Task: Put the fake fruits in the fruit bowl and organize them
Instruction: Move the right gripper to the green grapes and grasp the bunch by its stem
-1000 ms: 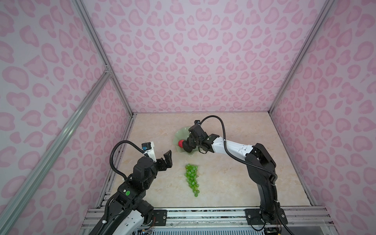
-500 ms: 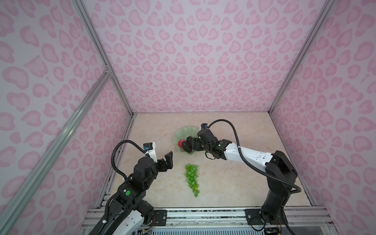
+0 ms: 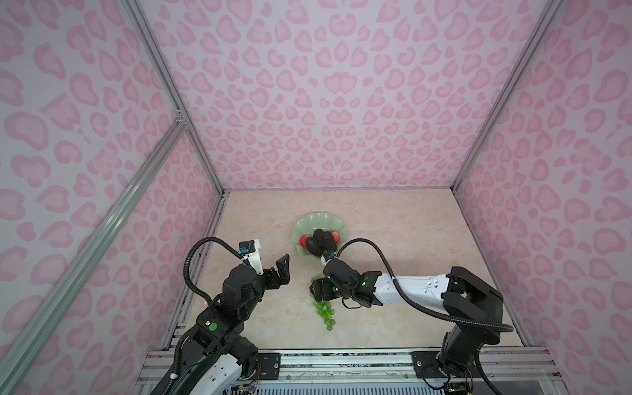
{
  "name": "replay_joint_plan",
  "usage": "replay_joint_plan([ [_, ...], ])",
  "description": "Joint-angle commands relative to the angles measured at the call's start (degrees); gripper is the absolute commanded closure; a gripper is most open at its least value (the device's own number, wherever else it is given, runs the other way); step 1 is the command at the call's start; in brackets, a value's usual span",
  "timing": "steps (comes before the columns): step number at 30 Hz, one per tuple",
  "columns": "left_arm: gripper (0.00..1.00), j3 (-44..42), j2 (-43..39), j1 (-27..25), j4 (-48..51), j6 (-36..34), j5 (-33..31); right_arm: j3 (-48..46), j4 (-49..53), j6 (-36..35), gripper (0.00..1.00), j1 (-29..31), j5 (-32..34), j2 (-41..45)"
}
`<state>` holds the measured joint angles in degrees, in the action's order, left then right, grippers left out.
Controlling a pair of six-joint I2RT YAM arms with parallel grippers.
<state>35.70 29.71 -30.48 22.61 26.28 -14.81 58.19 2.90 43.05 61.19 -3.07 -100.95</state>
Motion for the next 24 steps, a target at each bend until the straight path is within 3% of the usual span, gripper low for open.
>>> replay_joint_plan([
  [1, 0.01, 0.33, -0.39, 0.07, -0.24, 0.01, 0.22, 2.12, 1.34, 2.03, 0.12, 0.33, -0.88, -2.99],
  [9, 0.01, -0.02, -1.06, 0.07, -0.29, 0.26, -0.12, 5.82, 4.19, 2.22, 0.21, 0.08, 2.01, -7.55],
  [11, 0.01, 0.07, -0.97, 0.07, -0.29, 0.17, -0.18, 6.60, 4.38, 2.22, 0.28, 0.07, 2.02, -8.50],
  [16, 0.01, -0.02, -0.97, 0.07, -0.29, 0.17, -0.30, 6.40, 2.85, 1.89, 0.56, -0.02, 1.66, -8.06],
  [21, 0.01, -0.11, -1.00, 0.07, -0.37, 0.26, -0.48, 2.32, -1.71, 1.16, 0.67, -0.05, 2.05, -2.69],
  [24, 0.01, 0.13, -1.04, 0.07, -0.29, 0.26, -0.46, 0.65, -1.81, 1.16, 0.68, -0.02, 3.81, 1.52],
])
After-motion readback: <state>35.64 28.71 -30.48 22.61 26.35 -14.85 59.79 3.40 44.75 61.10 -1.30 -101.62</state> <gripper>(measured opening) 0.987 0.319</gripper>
